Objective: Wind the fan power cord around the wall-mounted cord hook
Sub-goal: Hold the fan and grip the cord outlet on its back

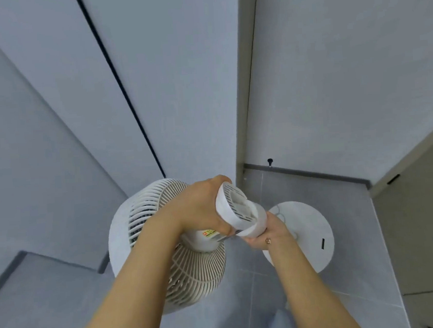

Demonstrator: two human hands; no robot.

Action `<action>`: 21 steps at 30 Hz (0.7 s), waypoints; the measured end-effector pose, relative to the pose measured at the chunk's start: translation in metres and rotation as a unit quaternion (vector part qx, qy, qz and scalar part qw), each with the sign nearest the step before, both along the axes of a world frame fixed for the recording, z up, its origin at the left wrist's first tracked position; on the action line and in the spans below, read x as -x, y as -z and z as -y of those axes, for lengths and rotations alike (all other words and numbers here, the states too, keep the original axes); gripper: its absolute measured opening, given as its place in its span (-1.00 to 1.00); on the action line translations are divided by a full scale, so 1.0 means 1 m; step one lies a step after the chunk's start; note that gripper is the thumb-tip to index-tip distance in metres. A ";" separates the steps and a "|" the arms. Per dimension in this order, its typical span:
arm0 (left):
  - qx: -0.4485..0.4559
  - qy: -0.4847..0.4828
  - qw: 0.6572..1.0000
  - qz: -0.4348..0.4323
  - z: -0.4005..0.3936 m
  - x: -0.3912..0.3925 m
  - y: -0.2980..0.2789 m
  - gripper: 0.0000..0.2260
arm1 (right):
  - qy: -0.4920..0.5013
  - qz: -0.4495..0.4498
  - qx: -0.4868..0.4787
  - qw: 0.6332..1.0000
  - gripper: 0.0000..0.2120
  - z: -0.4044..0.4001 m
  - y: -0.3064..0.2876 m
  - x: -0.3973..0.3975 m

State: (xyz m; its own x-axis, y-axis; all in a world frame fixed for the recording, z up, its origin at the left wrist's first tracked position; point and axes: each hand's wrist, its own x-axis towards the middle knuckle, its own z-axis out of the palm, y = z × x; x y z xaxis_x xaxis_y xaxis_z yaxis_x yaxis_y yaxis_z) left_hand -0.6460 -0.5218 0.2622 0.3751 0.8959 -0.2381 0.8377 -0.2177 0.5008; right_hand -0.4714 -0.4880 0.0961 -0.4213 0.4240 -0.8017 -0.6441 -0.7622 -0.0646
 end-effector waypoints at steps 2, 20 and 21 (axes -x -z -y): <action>-0.011 -0.012 1.000 -0.004 0.022 0.036 -0.003 -0.33 | -0.015 -0.029 -0.007 0.999 -0.63 0.017 -0.005 0.034; -0.009 -0.120 0.993 -0.015 0.091 0.308 -0.001 -0.39 | -0.116 -0.121 0.064 0.984 -0.77 0.075 -0.030 0.320; -0.011 -0.124 0.992 -0.016 0.091 0.322 0.003 -0.38 | -0.119 -0.126 0.066 0.983 -0.77 0.072 -0.026 0.334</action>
